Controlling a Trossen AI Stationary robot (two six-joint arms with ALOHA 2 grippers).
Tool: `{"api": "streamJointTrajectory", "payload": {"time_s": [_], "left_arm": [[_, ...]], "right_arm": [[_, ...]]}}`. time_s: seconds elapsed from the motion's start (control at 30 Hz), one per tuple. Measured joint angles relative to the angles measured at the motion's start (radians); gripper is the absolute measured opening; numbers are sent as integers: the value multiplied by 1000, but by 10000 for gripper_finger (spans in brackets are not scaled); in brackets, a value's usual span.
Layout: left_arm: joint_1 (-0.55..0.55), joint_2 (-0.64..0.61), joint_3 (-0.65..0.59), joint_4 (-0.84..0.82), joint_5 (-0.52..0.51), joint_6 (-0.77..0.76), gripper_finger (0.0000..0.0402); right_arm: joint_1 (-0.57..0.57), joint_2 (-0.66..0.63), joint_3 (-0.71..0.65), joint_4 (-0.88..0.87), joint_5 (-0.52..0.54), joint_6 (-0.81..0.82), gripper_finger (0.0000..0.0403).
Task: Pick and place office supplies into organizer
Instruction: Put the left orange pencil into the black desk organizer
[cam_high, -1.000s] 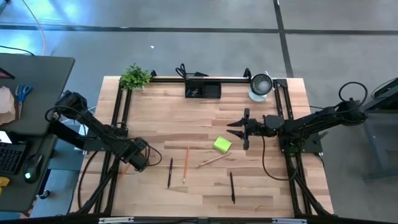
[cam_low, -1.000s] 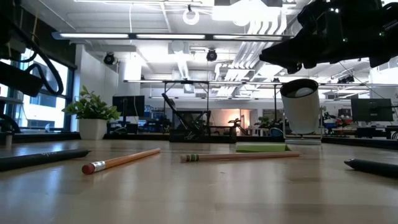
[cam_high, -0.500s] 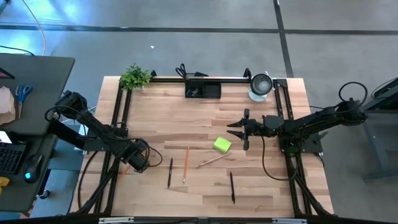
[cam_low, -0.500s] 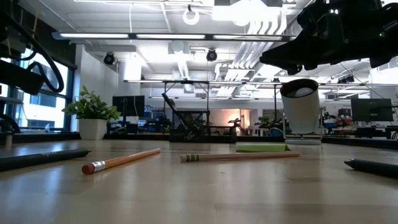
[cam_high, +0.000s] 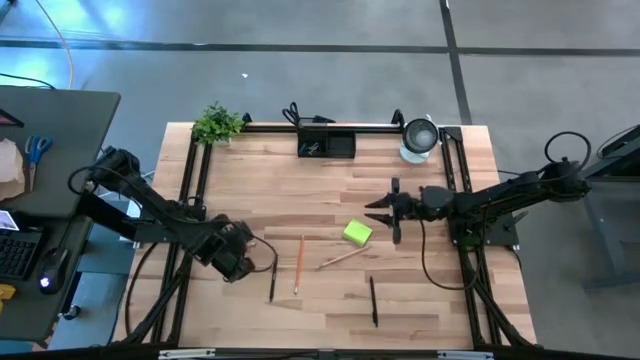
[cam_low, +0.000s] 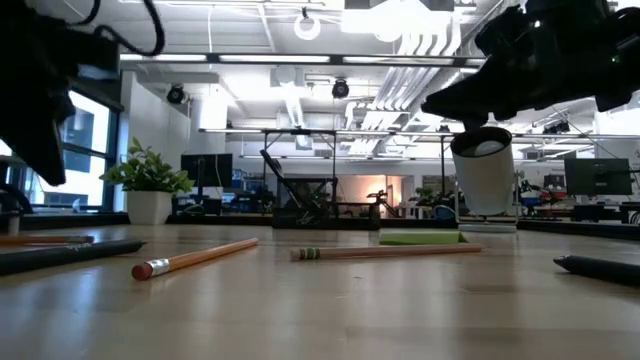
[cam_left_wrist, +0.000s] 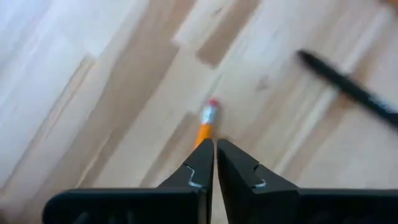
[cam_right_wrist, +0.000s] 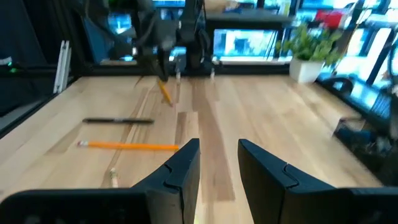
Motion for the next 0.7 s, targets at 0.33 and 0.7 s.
{"api": "streamJointTrajectory", "payload": {"time_s": [0.33,0.7], "left_arm": [[-2,-1,10,-95,113,55,20],[-2,-1,-115,64,122,90,46]], "right_arm": [[0,0,0,-91,-6,25,103],[0,0,0,-90,-5,26,103]]}}
